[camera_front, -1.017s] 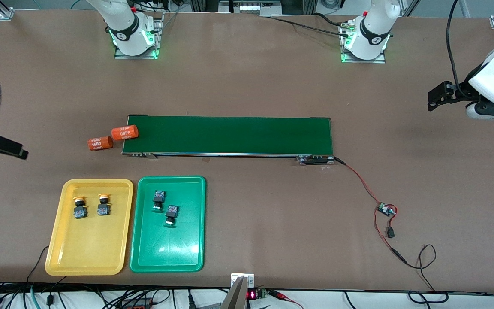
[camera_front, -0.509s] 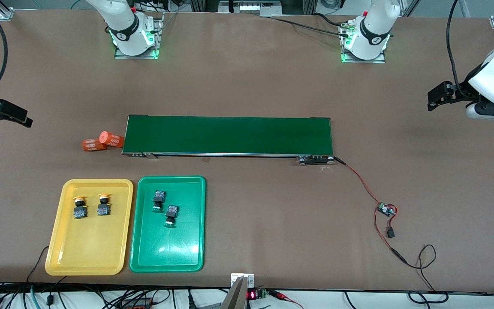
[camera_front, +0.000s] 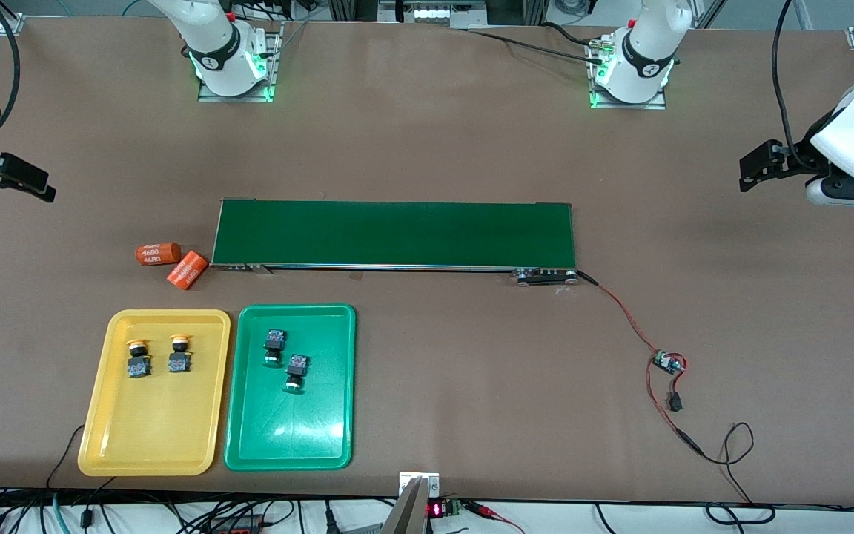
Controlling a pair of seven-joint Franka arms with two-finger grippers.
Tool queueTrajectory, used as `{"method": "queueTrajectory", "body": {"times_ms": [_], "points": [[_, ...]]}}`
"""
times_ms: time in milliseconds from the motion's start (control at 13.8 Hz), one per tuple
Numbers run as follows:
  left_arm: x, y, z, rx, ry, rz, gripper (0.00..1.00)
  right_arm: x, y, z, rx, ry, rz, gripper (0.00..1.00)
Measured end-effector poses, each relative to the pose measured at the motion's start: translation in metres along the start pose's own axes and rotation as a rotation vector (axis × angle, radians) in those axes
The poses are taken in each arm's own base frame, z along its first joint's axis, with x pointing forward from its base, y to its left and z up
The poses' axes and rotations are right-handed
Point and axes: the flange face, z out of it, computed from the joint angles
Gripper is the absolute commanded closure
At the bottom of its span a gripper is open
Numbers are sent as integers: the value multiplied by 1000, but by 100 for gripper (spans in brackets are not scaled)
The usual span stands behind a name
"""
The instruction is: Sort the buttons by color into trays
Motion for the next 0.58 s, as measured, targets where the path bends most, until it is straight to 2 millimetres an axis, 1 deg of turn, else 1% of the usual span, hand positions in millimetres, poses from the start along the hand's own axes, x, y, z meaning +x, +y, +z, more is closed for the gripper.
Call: {"method": "queueTrajectory", "body": {"times_ms": [291,581], "points": [[0,0,0,0,0,0,0,-16,0,-8,6,4,-2,0],[0,0,0,0,-1,0,0,-19,1,-9,7,-8,-2,0]]}}
